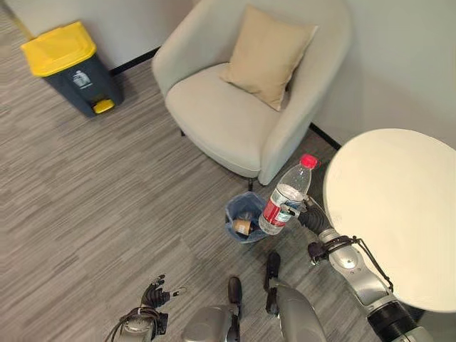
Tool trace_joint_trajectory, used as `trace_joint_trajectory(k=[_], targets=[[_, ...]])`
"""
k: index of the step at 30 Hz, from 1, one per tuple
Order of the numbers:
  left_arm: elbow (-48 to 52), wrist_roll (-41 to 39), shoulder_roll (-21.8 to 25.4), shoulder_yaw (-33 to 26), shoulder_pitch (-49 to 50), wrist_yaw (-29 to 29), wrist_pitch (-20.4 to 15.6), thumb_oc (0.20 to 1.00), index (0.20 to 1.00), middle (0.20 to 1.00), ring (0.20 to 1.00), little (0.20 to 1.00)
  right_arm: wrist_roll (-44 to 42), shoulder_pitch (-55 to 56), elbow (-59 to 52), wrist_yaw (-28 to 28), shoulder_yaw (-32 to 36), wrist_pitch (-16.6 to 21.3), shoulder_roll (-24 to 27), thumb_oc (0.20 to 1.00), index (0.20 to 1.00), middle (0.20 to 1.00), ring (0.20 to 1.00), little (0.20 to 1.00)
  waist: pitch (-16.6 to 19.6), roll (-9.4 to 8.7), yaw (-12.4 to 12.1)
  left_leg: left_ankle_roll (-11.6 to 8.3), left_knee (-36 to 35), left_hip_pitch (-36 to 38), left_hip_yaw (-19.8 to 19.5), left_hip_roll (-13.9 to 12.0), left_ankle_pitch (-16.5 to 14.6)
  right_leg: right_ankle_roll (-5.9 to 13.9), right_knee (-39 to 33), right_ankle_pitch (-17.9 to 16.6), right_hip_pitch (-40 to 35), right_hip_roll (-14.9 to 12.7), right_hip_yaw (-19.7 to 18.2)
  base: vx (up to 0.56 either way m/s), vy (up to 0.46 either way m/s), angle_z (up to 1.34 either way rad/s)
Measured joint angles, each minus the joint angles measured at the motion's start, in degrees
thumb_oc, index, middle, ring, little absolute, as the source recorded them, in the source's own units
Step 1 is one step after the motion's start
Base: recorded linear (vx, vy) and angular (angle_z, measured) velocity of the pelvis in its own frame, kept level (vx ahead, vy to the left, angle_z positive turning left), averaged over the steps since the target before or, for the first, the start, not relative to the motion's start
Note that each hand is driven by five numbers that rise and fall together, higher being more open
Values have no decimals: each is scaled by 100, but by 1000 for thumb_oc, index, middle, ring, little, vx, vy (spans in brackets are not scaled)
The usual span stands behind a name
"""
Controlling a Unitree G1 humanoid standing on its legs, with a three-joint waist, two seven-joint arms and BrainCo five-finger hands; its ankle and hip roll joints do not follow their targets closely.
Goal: Gather garbage on tea table into small bin, then transfer packed bag to large trash can.
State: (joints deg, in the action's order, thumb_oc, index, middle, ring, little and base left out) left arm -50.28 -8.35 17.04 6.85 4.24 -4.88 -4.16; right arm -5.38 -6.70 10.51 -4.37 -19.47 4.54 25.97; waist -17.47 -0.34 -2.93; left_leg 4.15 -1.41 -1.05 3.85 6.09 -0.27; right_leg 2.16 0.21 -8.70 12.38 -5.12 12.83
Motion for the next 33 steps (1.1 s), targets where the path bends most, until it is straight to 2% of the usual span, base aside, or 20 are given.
trace_joint_trajectory(k=[1,2,4,8,12,14,16,17,18,20,22,23,25,26,27,28,29,30,31,33], targets=[[-12,2,-44,-16,64,7,0,1000,1000,1000,1000,1000,28,-26,56,11,-2,-1,39,200,200,200,200,200,24,66,-59,-40,-14,58,-23,-59,-25,-120,-118,-84,-151,64,57,122,-169,44],[-36,2,-81,-20,134,13,0,1000,1000,1000,1000,1000,54,-46,76,23,-2,-2,78,200,200,200,200,200,54,131,-93,-53,-60,140,-28,-120,-31,-127,-251,-87,-281,132,120,80,-125,20],[-15,4,-124,-5,245,39,16,1000,1000,1000,1000,1000,85,-80,58,28,49,0,188,200,200,200,200,200,110,192,-80,-141,-60,185,-25,-173,9,-282,-504,-193,-464,213,176,68,-91,12],[36,48,-189,-6,258,45,18,1000,1000,1000,1000,1000,94,-95,57,51,116,0,380,200,200,200,200,200,134,231,-19,-214,129,216,-8,-231,21,-361,-495,-83,-612,262,195,27,-58,-1],[96,48,-185,-2,107,41,-1,1000,1000,1000,1000,1000,220,-124,59,70,134,-4,462,200,200,200,200,200,134,242,96,-300,307,-8,-16,-279,-35,-325,-493,-2,-500,295,243,-96,-38,7],[278,43,0,322,-214,-6,-20,1000,1000,1000,1000,1000,498,-946,298,-71,-261,-1,509,200,200,200,200,200,-50,100,94,-403,867,-884,-20,-292,-121,-341,-176,-75,264,242,247,-205,-29,4],[294,37,-31,437,-587,-17,-21,1000,1000,1000,1000,1000,629,-1473,474,-123,-362,-2,539,200,200,200,200,200,-377,168,62,-331,899,-1102,-18,-336,-184,-361,17,-98,544,253,303,-174,12,9],[450,-31,38,524,-727,-112,-60,1000,1000,1000,1000,1000,786,-2017,724,-298,-601,-5,489,200,200,200,200,200,-563,66,-11,-355,1322,-1579,-7,-342,-273,-369,465,-17,1038,169,280,-93,31,6],[528,-85,108,621,-851,-160,-108,1000,1000,1000,1000,1000,918,-2331,750,-355,-693,1,519,200,200,200,200,200,-705,59,-22,-353,1555,-1910,-12,-344,-409,-466,653,131,1338,141,289,-124,53,2],[527,-189,118,635,-1169,-225,-102,1000,1000,1000,1000,1000,1046,-2714,806,-504,-702,-1,535,200,200,200,200,200,-1125,74,-121,-299,1714,-2232,19,-401,-378,-461,978,250,1666,78,338,-68,31,14],[559,-206,161,676,-1190,-296,-138,1000,1000,1000,1000,1000,1120,-2883,1024,-574,-865,-11,558,200,200,200,200,200,-1174,31,-124,-241,2010,-2557,11,-411,-367,-419,1877,791,2214,-99,351,-82,30,27],[591,-238,210,672,-1183,-333,-142,1000,1000,1000,1000,1000,1202,-2976,1165,-597,-970,-12,571,200,200,200,200,200,-1186,-3,-159,-265,2299,-2818,1,-395,-434,-233,2313,1110,2543,-183,320,-98,36,45],[628,-424,454,806,-1321,-446,-169,1000,1000,1000,1000,1000,1327,-3468,1460,-763,-1112,-45,602,200,200,200,200,200,-1249,-33,-154,-311,2987,-3582,-44,-445,-672,-145,2370,1046,3065,-89,346,-73,35,19],[612,-425,484,811,-1427,-461,-145,1000,1000,1000,1000,1000,1328,-3645,1496,-804,-1097,-108,613,200,200,200,200,200,-1354,11,-211,-294,2890,-3696,-137,-565,-637,-193,2350,1027,3123,-39,476,-164,75,-18],[722,-437,446,648,-1457,-507,-187,1000,1000,1000,1000,1000,1329,-3830,1626,-900,-1123,-141,618,200,200,200,200,200,-1458,29,-291,-275,3203,-4065,-7,-729,-585,-541,3792,1596,3818,-189,194,-196,79,8],[763,-467,519,757,-1521,-572,-244,1000,1000,1000,1000,1000,1329,-3954,1747,-999,-1136,-140,655,200,200,200,200,200,-1456,26,-212,-303,3578,-4405,-78,-666,-717,-472,4464,1915,4067,-433,-99,-99,32,16],[763,-467,519,757,-1521,-572,-244,1000,1000,1000,1000,1000,1329,-3954,1747,-999,-1136,-140,655,200,200,200,200,200,-1456,26,-212,-303,3578,-4405,-78,-666,-717,-472,4464,1915,4067,-433,-99,-43,27,7],[722,-638,666,783,-1878,-637,-267,1000,1000,1000,1000,1000,1437,-4497,1895,-1160,-1151,-391,687,200,200,200,200,200,-1550,-3,-312,-502,4094,-5141,-235,-736,-913,-405,4251,1780,4431,-457,64,-36,38,-14],[601,-653,663,770,-1981,-640,-245,1000,1000,1000,1000,1000,1545,-4556,1781,-1198,-1196,-417,620,200,200,200,200,200,-1561,-18,-255,-503,4073,-5208,-302,-776,-816,-391,4153,1597,4444,-417,135,-45,53,-14],[776,-676,751,883,-2197,-659,-357,1000,1000,1000,1000,1000,1547,-5237,2176,-1443,-1368,-293,461,200,200,200,200,200,-1486,-75,-203,-511,4348,-5834,-317,-770,-824,-551,4396,1643,5042,-480,124,-4,36,2]])
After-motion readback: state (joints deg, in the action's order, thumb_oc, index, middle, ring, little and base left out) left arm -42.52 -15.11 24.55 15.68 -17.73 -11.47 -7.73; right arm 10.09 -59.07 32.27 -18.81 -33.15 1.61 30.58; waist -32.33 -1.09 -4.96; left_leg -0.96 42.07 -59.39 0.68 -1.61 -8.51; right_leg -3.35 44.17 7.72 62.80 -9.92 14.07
